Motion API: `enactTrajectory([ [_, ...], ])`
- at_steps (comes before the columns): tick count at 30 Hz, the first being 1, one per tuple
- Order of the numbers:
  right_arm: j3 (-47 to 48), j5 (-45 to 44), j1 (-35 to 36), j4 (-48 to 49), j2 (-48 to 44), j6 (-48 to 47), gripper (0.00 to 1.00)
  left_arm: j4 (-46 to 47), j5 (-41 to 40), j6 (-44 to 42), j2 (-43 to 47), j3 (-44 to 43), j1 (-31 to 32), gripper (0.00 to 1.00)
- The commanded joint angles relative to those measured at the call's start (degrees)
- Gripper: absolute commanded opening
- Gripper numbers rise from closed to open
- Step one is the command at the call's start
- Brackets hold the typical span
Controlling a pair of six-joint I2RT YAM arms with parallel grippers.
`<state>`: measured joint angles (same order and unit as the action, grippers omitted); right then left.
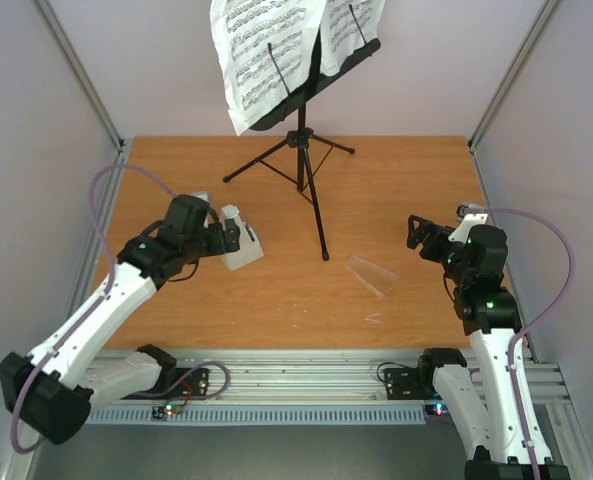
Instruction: Pack up the instrument practice props
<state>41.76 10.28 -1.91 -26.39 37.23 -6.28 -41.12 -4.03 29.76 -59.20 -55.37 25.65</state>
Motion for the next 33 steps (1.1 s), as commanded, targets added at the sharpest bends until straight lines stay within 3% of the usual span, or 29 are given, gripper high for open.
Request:
enactTrajectory([
  [1,0.8,1.8,0.1,0.1,0.1,-0.9,0.98,4.2,-8.2,2.2,-5.5,-3.9,2.8,0.99],
  [10,0.1,1.5,0.0,0.4,0.8,-0.9,0.98,6.6,-11.3,2.5,-15.9,-11.5,3.4,0.99],
  [18,-0.5,2.0,0.1,1.2,1.5,-0.6,0.99,5.5,-15.1,0.1,-18.6,-13.3,4.9,0.78],
  [24,-0.5,2.3,0.1,1.3,2.1,-0.5,0.98,4.1,-16.1,-0.4,-20.4,-14.0,5.4,0.71],
  [33,-0.6,2.7,0.1,1.6,2.4,-0.5,0.98,4.5,-16.1,-1.4,-22.5,-14.2,5.6,0.51],
])
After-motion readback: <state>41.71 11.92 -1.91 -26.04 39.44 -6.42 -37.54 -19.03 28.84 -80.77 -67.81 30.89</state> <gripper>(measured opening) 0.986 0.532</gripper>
